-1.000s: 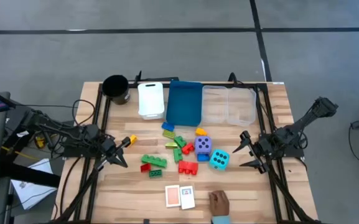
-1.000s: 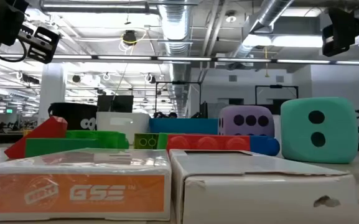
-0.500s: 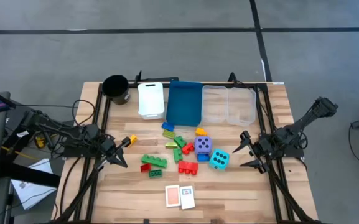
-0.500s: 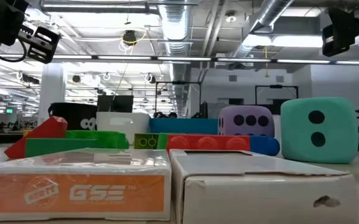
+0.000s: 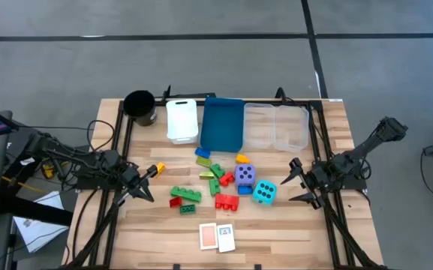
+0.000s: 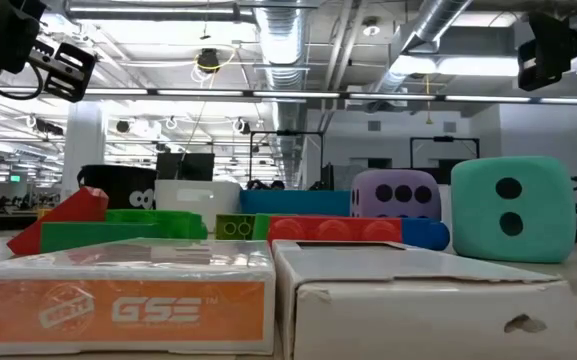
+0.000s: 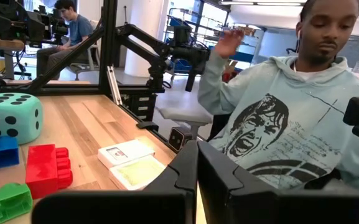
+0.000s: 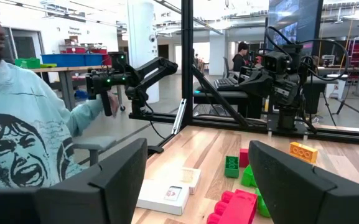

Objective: Pick & Place Toys

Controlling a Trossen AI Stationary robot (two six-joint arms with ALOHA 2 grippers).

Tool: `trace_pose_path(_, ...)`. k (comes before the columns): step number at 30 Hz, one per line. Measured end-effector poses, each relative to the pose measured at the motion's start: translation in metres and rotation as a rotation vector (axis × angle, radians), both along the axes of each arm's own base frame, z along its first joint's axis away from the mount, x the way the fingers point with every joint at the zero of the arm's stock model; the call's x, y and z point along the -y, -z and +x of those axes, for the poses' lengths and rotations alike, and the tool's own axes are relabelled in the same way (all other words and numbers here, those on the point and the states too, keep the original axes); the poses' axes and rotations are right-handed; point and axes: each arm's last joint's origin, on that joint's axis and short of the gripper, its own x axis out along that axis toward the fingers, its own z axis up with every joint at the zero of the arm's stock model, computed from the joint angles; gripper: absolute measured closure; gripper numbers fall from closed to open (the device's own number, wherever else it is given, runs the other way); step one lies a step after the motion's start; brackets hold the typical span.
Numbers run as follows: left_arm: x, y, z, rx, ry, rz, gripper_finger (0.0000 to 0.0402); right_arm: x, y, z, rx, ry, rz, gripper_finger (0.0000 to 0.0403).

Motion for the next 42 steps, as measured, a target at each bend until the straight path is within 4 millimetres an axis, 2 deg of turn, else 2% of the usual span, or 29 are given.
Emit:
trace_pose_path(5,0.0,0.0,0.0,0.0,0.0,0.0,0.0402,-0.012,0.001,-0.009,-0.116,-0.437,0.135,0.0127)
trace_pose_path(11,0.0,0.0,0.0,0.0,0.0,0.0,0.0402,-0.019,0.003,-0.016,-0.251,-0.661,0.226,0.0127)
trace_pose_path(15,-0.001,0.0,0.0,0.004,-0.023,-0.002,0.0402,-0.024,0.01,-0.022,-0.21,-0.851,0.05,0.0127)
trace_pose_path(18,-0.001,-0.004,0.001,0.038,-0.063,-0.013,0.0402,-0.024,0.02,-0.025,-0.161,-0.889,-0.123,0.0127)
trace_pose_path(22,-0.004,-0.013,0.001,0.127,-0.164,-0.047,0.0402,-0.021,0.034,-0.024,-0.285,-0.829,-0.195,0.0127)
trace_pose_path(27,-0.007,-0.021,0.001,0.207,-0.263,-0.089,0.0402,-0.018,0.035,-0.019,-0.342,-0.714,-0.166,0.0127)
trace_pose_path(34,-0.013,-0.025,0.002,0.236,-0.443,-0.133,0.0402,-0.008,0.036,-0.007,-0.501,-0.331,0.057,0.0127)
trace_pose_path(38,-0.017,-0.029,0.001,0.26,-0.598,-0.179,0.0402,-0.001,0.037,-0.002,-0.583,-0.093,0.283,0.0127)
trace_pose_path(42,-0.022,-0.031,0.0,0.273,-0.745,-0.223,0.0402,0.004,0.037,0.001,-0.606,-0.024,0.365,0.0127)
